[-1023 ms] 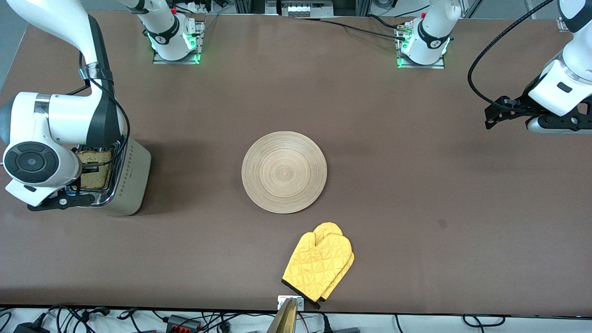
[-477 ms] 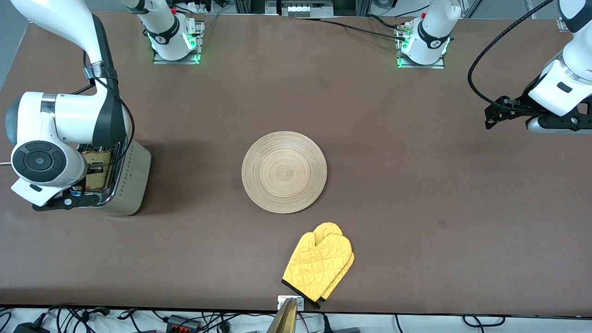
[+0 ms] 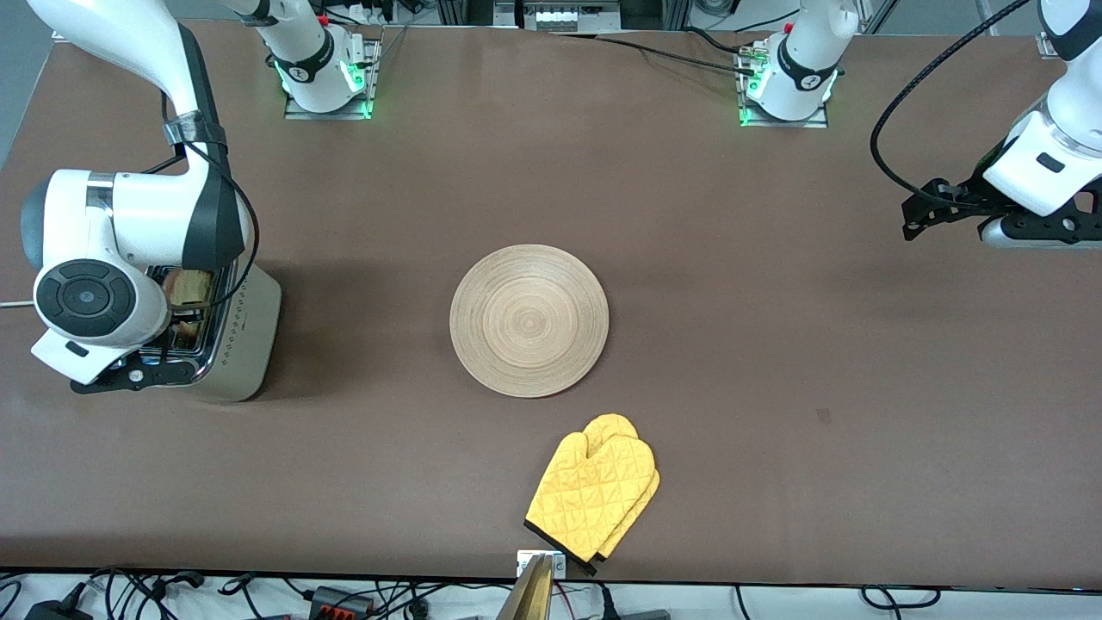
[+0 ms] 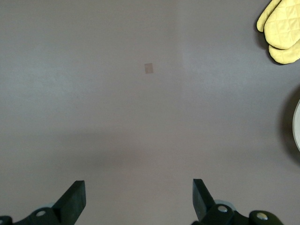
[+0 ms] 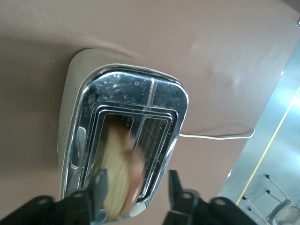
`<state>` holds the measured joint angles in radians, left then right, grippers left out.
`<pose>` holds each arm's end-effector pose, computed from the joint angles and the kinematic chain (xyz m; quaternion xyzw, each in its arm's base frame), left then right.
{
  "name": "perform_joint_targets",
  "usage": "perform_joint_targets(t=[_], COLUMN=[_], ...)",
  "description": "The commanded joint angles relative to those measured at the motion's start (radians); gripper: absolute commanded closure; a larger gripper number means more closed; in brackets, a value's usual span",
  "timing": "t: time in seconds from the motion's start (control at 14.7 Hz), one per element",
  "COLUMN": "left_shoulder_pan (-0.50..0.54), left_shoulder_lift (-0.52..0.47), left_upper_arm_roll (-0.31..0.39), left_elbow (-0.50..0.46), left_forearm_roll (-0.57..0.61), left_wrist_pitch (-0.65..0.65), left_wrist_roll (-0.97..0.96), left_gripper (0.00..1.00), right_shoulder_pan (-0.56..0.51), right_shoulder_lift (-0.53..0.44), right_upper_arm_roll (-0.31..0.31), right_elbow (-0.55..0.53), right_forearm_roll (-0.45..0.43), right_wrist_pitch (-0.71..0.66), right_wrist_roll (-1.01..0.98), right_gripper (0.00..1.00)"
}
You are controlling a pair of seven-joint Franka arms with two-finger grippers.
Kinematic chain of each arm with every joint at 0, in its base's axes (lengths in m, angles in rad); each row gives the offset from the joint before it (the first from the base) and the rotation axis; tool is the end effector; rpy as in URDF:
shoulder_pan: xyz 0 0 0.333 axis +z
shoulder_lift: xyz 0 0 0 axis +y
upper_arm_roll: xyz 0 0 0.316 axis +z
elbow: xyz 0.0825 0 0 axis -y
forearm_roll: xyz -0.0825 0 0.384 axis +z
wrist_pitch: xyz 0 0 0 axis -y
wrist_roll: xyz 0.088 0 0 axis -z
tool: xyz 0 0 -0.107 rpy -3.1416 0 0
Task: Move plate and put bread in toaster
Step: 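Lower the bread into the toaster slot with the right gripper, then open the right gripper and raise it off the toaster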
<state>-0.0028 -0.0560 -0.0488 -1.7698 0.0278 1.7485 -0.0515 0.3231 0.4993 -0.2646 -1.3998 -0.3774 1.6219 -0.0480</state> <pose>0.5476 -0.0264 0.5762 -0.9997 0.0023 -0.0181 0.0142 0.6701 0.0329 0.4190 0.9563 0.0918 -0.1253 0.2479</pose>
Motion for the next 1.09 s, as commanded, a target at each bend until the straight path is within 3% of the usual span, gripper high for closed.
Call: perform_joint_targets(t=[0.0,0.14,0.41,0.55,0.82,1.02], left_shoulder_pan=[-0.005,-0.003,-0.003,-0.003,0.004,0.001], left_shoulder_lift=[-0.002,-0.002,-0.002,-0.001,-0.001,0.001], left_upper_arm_roll=[-0.008,-0.008,-0.008,-0.008,-0.006,-0.008], left_elbow=[0.018,0.02,0.024,0.026,0.026,0.049], left_forearm_roll=[-0.012,-0.012,-0.012,-0.012,-0.014,-0.014], left_wrist_pitch=[-0.021,-0.021,-0.029,-0.029,-0.037,-0.041], left_wrist_roll=[-0.011,-0.01,-0.008,-0.008,-0.004,-0.008], left_gripper=[0.0,0.0,0.0,0.0,0.0,0.0], right_shoulder_pan=[0.011,0.021,0.007,0.004,-0.077,-0.091], right_shoulder_lift=[-0.01,-0.01,-0.015,-0.038,-0.08,-0.082], right_upper_arm_roll=[0.008,0.013,0.018,0.012,0.005,0.01], right_elbow=[0.039,0.088,0.156,0.16,0.16,0.162], right_forearm_roll=[0.0,0.006,0.107,0.156,0.355,0.39], right_wrist_pitch=[-0.086,-0.161,-0.224,-0.234,-0.269,-0.303], right_wrist_roll=[-0.004,-0.006,-0.067,-0.114,-0.18,-0.191], right_gripper=[0.0,0.0,0.0,0.0,0.0,0.0])
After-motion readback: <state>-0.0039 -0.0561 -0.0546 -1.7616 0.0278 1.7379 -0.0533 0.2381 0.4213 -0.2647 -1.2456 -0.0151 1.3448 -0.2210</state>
